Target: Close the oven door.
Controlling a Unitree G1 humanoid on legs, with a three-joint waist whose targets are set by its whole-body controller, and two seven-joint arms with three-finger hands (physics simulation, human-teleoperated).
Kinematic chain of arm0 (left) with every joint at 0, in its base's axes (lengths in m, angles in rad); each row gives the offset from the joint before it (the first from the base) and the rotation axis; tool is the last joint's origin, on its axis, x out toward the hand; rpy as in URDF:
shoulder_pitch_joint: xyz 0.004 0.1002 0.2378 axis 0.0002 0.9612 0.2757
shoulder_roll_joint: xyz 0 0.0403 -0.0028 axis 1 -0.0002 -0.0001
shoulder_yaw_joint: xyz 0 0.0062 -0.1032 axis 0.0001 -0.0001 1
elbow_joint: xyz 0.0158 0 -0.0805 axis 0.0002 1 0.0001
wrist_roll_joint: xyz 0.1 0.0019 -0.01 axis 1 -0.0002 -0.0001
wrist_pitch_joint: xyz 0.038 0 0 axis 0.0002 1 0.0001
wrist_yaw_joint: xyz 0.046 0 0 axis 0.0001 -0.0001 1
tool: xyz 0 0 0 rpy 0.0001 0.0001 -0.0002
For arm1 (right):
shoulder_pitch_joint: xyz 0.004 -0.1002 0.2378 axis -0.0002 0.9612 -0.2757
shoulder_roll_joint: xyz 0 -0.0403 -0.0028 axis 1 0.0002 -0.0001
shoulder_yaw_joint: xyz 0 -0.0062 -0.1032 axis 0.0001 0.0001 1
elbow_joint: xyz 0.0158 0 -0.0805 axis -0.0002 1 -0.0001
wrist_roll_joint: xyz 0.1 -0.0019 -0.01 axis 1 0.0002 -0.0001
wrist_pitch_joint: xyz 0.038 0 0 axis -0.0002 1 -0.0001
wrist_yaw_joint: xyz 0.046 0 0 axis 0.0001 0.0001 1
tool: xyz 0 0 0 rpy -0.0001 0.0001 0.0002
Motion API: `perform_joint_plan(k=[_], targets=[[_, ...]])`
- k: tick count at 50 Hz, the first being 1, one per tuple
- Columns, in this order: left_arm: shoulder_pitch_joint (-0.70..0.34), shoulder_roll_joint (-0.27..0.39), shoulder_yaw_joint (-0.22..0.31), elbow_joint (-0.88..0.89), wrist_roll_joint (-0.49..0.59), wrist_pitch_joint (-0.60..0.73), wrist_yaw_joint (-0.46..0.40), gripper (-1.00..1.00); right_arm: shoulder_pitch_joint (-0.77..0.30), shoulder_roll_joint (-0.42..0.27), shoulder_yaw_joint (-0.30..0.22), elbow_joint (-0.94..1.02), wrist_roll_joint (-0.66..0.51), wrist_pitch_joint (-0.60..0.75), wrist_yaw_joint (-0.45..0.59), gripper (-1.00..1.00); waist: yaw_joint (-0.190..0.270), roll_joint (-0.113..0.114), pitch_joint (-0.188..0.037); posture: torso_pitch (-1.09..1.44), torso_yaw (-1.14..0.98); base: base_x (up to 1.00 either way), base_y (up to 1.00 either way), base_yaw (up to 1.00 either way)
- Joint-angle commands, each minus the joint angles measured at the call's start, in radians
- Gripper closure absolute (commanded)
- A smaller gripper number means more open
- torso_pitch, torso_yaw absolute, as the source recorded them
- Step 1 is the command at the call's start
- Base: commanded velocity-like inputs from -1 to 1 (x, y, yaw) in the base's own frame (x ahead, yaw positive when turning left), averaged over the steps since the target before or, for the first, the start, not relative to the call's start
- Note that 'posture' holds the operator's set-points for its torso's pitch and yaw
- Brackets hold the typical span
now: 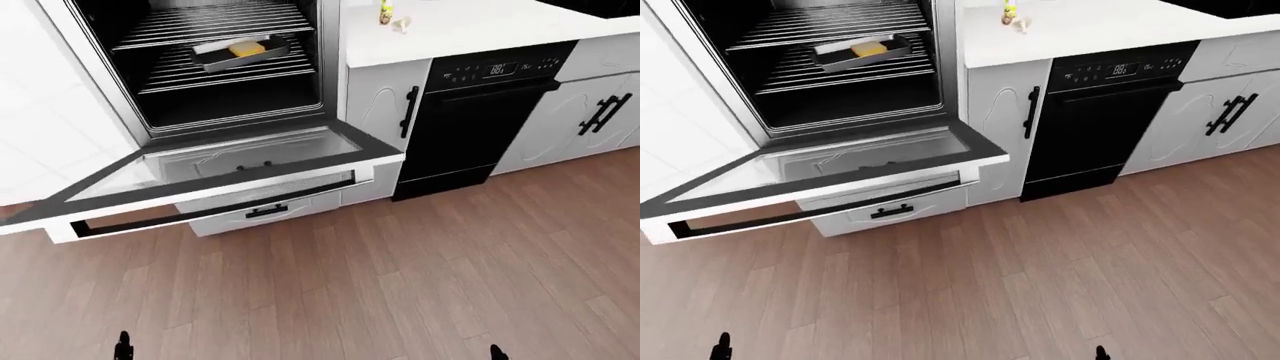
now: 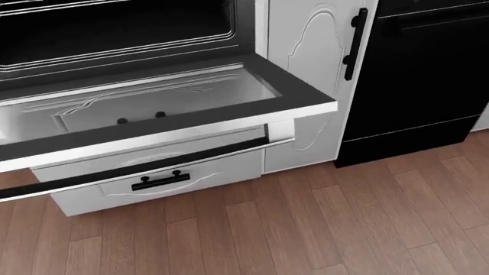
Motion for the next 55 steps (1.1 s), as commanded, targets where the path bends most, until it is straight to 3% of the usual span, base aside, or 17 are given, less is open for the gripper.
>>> perform_joint_plan(k=[1,6,9,10,15,19,21,23,24,33,38,39,44,48,52,53,55], targets=[[-0.009,0.012,0.003,-0.018,-0.002,-0.023,0.005,-1.00,-0.006,-0.030,-0.012,-0.023,0.012,-0.022,-0.015,-1.00,-0.003,-0.010,-0.005,0.00,0.00,0.00,0.20,0.00],[-0.009,0.012,0.004,-0.018,-0.003,-0.023,0.004,-1.00,-0.005,-0.030,-0.012,-0.023,0.011,-0.022,-0.015,-1.00,-0.009,-0.064,0.000,0.00,0.00,0.00,0.20,0.00],[-0.009,0.012,0.004,-0.018,-0.003,-0.023,0.004,-1.00,-0.005,-0.030,-0.012,-0.023,0.012,-0.022,-0.015,-1.00,-0.014,-0.135,-0.013,0.00,0.00,0.00,0.20,0.00],[-0.008,0.011,0.003,-0.018,-0.002,-0.023,0.005,-1.00,-0.006,-0.030,-0.012,-0.023,0.012,-0.021,-0.015,-1.00,-0.022,-0.103,-0.004,0.00,0.00,0.00,0.20,0.00],[-0.008,0.011,0.004,-0.018,-0.004,-0.023,0.004,-1.00,-0.006,-0.030,-0.012,-0.023,0.012,-0.022,-0.015,-1.00,-0.022,-0.091,-0.011,0.00,0.00,0.00,0.20,0.00],[-0.009,0.011,0.004,-0.018,-0.005,-0.023,0.004,-1.00,-0.007,-0.030,-0.012,-0.023,0.012,-0.020,-0.014,-1.00,-0.018,-0.044,-0.002,0.00,0.00,0.00,0.19,0.00],[-0.009,0.011,0.004,-0.018,-0.006,-0.023,0.004,-1.00,-0.007,-0.030,-0.011,-0.023,0.012,-0.020,-0.013,-1.00,-0.017,-0.001,-0.004,0.00,0.00,0.00,0.19,0.00],[-0.009,0.012,0.003,-0.018,-0.006,-0.022,0.004,-1.00,-0.007,-0.030,-0.011,-0.023,0.012,-0.020,-0.013,-1.00,-0.009,0.075,-0.023,0.00,0.00,0.00,0.20,0.00],[-0.008,0.011,0.003,-0.018,-0.005,-0.023,0.005,-1.00,-0.007,-0.030,-0.011,-0.023,0.012,-0.020,-0.013,-1.00,-0.004,0.020,-0.011,0.00,0.00,0.00,0.19,0.00],[-0.008,0.012,0.002,-0.018,-0.005,-0.024,0.005,-1.00,-0.006,-0.029,-0.011,-0.023,0.012,-0.021,-0.014,-1.00,-0.007,-0.039,0.000,0.00,0.00,0.00,0.19,0.00],[-0.009,0.012,0.003,-0.018,-0.005,-0.023,0.004,-1.00,-0.006,-0.030,-0.011,-0.023,0.011,-0.020,-0.014,-1.00,-0.014,-0.138,-0.014,0.00,0.00,0.00,0.20,0.00],[-0.009,0.012,0.003,-0.018,-0.006,-0.023,0.003,-1.00,-0.006,-0.030,-0.011,-0.023,0.012,-0.020,-0.013,-1.00,-0.022,-0.100,-0.004,0.00,0.00,0.00,0.20,0.00],[-0.009,0.012,0.003,-0.018,-0.003,-0.023,0.005,-1.00,-0.005,-0.030,-0.011,-0.023,0.011,-0.021,-0.013,-1.00,-0.022,-0.091,-0.011,0.00,0.00,0.00,0.20,0.00],[-0.009,0.012,0.003,-0.018,-0.003,-0.023,0.005,-1.00,-0.005,-0.030,-0.012,-0.023,0.012,-0.021,-0.013,-1.00,-0.018,-0.045,-0.002,0.00,0.00,0.00,0.19,0.00],[-0.009,0.012,0.003,-0.018,-0.003,-0.023,0.006,-1.00,-0.002,-0.028,-0.012,-0.023,0.011,-0.020,-0.013,-1.00,-0.010,0.070,-0.022,0.00,0.00,0.00,0.20,0.00],[-0.009,0.012,0.004,-0.018,-0.003,-0.023,0.005,-1.00,-0.003,-0.028,-0.012,-0.023,0.011,-0.020,-0.013,-1.00,-0.006,0.022,-0.013,0.00,0.00,0.00,0.20,0.00],[-0.009,0.011,0.003,-0.018,-0.003,-0.022,0.005,-1.00,-0.005,-0.028,-0.011,-0.023,0.011,-0.021,-0.013,-1.00,-0.003,0.023,-0.006,0.00,0.00,0.00,0.20,0.00]])
